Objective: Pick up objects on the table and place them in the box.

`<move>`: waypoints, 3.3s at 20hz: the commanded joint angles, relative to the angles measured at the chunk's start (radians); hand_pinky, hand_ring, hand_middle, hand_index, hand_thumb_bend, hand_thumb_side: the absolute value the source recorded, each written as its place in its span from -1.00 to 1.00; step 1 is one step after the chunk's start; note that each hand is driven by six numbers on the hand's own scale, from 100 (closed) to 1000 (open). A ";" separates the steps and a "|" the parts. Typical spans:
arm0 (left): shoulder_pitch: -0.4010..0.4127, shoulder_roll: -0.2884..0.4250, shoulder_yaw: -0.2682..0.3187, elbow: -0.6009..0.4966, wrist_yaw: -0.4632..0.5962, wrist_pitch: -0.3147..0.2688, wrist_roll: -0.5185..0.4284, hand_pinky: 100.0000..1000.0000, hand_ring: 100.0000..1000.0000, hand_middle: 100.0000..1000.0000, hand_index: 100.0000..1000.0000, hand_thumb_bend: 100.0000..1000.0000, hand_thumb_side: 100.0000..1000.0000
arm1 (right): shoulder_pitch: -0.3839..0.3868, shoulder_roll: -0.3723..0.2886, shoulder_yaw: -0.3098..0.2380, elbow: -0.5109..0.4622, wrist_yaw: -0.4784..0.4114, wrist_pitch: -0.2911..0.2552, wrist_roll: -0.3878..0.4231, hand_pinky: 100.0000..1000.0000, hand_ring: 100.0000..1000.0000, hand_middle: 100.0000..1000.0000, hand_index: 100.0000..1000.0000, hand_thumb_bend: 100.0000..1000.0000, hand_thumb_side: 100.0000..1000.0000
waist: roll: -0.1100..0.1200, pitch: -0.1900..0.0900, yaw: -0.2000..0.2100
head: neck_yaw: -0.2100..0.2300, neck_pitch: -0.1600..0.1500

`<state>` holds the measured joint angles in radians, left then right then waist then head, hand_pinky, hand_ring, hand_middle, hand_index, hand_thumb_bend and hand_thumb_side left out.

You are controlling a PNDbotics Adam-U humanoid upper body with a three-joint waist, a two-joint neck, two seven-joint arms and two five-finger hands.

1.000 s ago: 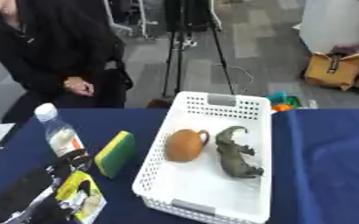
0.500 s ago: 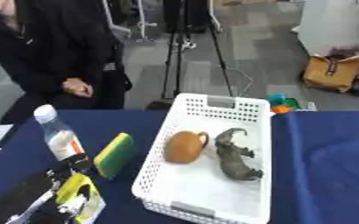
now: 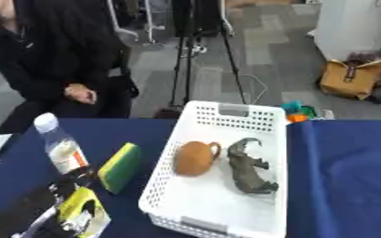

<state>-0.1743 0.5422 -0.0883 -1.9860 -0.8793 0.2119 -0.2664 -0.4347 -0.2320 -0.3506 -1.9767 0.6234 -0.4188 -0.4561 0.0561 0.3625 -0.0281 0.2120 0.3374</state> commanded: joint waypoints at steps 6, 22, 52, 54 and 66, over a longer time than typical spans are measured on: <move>0.006 0.000 0.006 -0.014 0.006 0.018 -0.008 0.40 0.74 1.00 1.00 -1.00 1.00 | -0.013 -0.009 -0.001 -0.023 -0.013 -0.003 0.002 -0.29 -0.36 -0.50 -0.18 -1.00 0.89 | -0.003 -0.013 -0.002 | 0.001 -0.018; 0.002 -0.006 0.003 0.018 -0.028 0.020 -0.011 0.37 0.71 1.00 1.00 -1.00 1.00 | -0.016 -0.008 0.000 -0.023 -0.021 -0.003 0.007 -0.28 -0.36 -0.51 -0.18 -1.00 0.89 | -0.005 -0.009 -0.006 | 0.000 -0.031; 0.003 -0.032 0.008 0.065 0.068 0.004 0.085 -0.10 0.42 0.62 1.00 -1.00 -0.10 | -0.021 -0.005 0.001 -0.023 -0.031 -0.002 0.004 -0.24 -0.36 -0.50 -0.18 -1.00 0.88 | -0.008 -0.009 -0.006 | -0.004 -0.042; 0.005 -0.035 0.009 0.071 0.074 0.002 0.116 -0.13 0.41 0.59 1.00 -1.00 -0.28 | -0.021 -0.005 0.002 -0.023 -0.031 -0.001 0.004 -0.24 -0.36 -0.50 -0.18 -1.00 0.89 | -0.008 -0.009 -0.006 | -0.006 -0.043; 0.003 -0.046 0.005 0.084 0.068 0.001 0.203 -0.26 0.26 0.22 0.63 -1.00 -0.62 | -0.021 -0.005 0.002 -0.023 -0.033 0.000 -0.001 -0.24 -0.36 -0.50 -0.18 -1.00 0.89 | -0.006 -0.008 -0.007 | -0.010 -0.046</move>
<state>-0.1673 0.4890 -0.0886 -1.8944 -0.8135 0.2140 -0.0724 -0.4446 -0.2246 -0.3502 -1.9767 0.5968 -0.4182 -0.4536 0.0516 0.3694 -0.0346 0.2032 0.3048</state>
